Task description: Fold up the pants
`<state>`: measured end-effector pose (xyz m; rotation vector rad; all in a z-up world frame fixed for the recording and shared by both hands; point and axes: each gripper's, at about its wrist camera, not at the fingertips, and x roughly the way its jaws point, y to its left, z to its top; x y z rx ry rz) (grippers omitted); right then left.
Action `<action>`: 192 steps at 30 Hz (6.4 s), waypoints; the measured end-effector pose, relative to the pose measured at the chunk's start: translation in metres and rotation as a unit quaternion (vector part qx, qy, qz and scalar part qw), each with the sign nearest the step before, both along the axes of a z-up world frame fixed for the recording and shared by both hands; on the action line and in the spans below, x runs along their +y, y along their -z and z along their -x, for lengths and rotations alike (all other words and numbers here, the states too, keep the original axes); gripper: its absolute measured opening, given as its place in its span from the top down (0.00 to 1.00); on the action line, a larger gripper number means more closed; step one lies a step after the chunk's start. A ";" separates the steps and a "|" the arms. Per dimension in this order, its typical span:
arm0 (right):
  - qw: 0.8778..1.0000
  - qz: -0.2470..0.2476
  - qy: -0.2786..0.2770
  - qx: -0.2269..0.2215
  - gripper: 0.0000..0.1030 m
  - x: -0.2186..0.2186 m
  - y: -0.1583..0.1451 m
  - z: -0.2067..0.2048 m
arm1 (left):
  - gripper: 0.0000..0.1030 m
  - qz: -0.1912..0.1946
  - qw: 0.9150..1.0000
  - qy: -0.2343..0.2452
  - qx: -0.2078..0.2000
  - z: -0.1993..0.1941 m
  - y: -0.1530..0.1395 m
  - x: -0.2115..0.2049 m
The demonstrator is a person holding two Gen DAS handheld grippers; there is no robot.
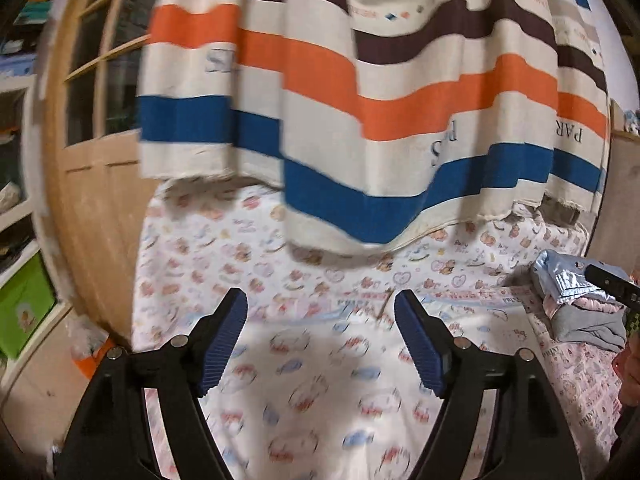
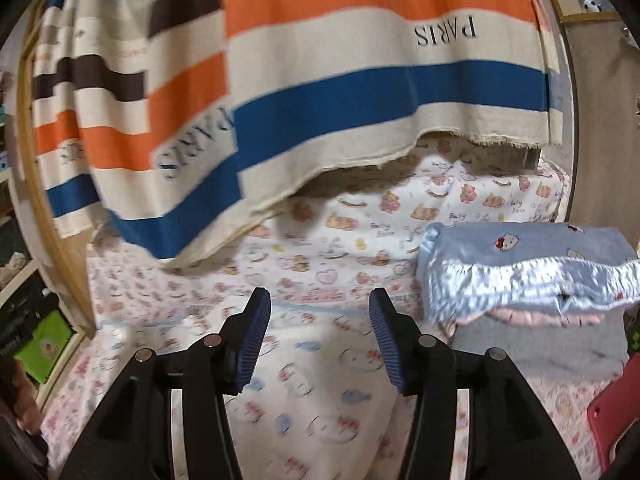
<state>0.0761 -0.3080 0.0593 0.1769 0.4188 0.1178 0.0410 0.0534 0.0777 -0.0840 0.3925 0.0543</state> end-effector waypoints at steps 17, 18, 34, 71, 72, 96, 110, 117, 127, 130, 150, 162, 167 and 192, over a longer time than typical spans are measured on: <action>0.994 0.018 -0.103 -0.041 0.29 0.126 0.053 0.124 | 0.00 -0.057 0.994 -0.057 -0.068 0.139 0.034 0.029; 0.993 0.019 -0.111 -0.042 0.29 0.133 0.057 0.128 | 0.00 -0.058 0.994 -0.061 -0.065 0.141 0.037 0.031; 0.962 0.045 -0.267 -0.023 0.44 0.242 0.117 0.184 | 0.00 -0.032 0.986 -0.156 -0.051 0.184 0.063 0.092; 0.962 0.067 -0.263 -0.010 0.92 0.244 0.108 0.186 | 0.29 0.089 0.982 -0.044 0.160 -0.057 0.066 0.177; 0.963 0.065 -0.260 -0.014 0.92 0.243 0.105 0.185 | 0.33 0.084 0.981 -0.047 0.167 -0.074 0.070 0.180; 0.965 0.015 -0.263 -0.018 0.92 0.218 0.103 0.177 | 0.96 0.198 0.950 -0.030 0.238 -0.198 0.106 0.191; 0.974 -0.016 -0.211 -0.082 0.92 0.166 0.078 0.199 | 0.96 0.114 0.986 0.068 0.103 -0.207 -0.025 0.063; 0.978 0.008 -0.178 -0.105 0.92 0.135 0.071 0.222 | 0.96 0.129 0.980 0.118 0.093 -0.222 -0.044 -0.011; 0.988 -0.001 -0.125 -0.093 0.92 0.083 0.082 0.234 | 0.96 0.106 0.969 0.197 0.105 -0.231 -0.040 -0.131; 0.989 -0.003 -0.119 -0.089 0.92 0.074 0.087 0.237 | 0.96 0.104 0.966 0.208 0.116 -0.233 -0.036 -0.156; 0.997 -0.006 -0.078 -0.028 0.92 0.044 0.131 0.232 | 0.96 0.069 0.946 0.247 0.198 -0.251 0.048 -0.273; 0.997 -0.016 -0.070 -0.009 0.92 0.033 0.146 0.234 | 0.96 0.051 0.938 0.258 0.226 -0.257 0.076 -0.315; 0.998 -0.020 -0.068 -0.003 0.92 0.029 0.149 0.234 | 0.96 0.035 0.935 0.267 0.231 -0.254 0.086 -0.332; 0.995 0.015 0.099 -0.025 0.73 -0.056 0.106 0.176 | 0.21 -0.074 0.983 0.157 0.061 -0.150 0.018 -0.174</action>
